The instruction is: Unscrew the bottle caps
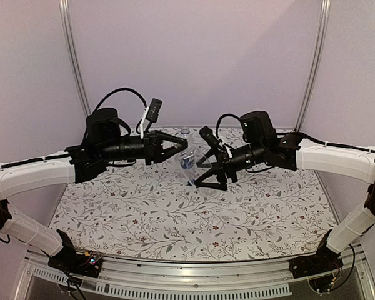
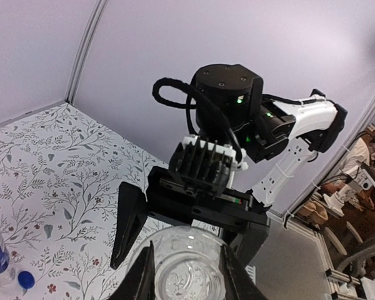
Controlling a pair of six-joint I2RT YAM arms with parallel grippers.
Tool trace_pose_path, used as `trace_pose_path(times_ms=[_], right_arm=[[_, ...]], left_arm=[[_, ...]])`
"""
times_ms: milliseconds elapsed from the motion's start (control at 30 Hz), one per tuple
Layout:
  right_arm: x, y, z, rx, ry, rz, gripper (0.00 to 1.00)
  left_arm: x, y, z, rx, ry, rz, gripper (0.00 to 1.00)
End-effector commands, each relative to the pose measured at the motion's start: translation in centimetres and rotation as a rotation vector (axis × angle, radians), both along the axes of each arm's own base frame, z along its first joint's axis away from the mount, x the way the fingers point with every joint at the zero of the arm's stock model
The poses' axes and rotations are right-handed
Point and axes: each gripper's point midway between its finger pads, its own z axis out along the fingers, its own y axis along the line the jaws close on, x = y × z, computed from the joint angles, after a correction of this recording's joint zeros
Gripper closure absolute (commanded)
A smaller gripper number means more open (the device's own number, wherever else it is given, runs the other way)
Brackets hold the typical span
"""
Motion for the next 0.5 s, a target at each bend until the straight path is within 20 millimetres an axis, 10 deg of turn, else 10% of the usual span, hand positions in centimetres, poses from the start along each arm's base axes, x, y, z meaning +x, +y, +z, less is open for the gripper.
trace_pose_path(times_ms=[0,467], right_arm=[[1.3,-0.5,1.8,0.021,-0.078,-0.096,0.01],[4.8,-0.9,2.9,-0.013,-0.180,-0.355,0.01]], left_arm=[[1.3,0.8,-0.2,0.013,0.055,0.131,1.00],[3.9,3.0,-1.0,0.003,0.227,0.416,1.00]])
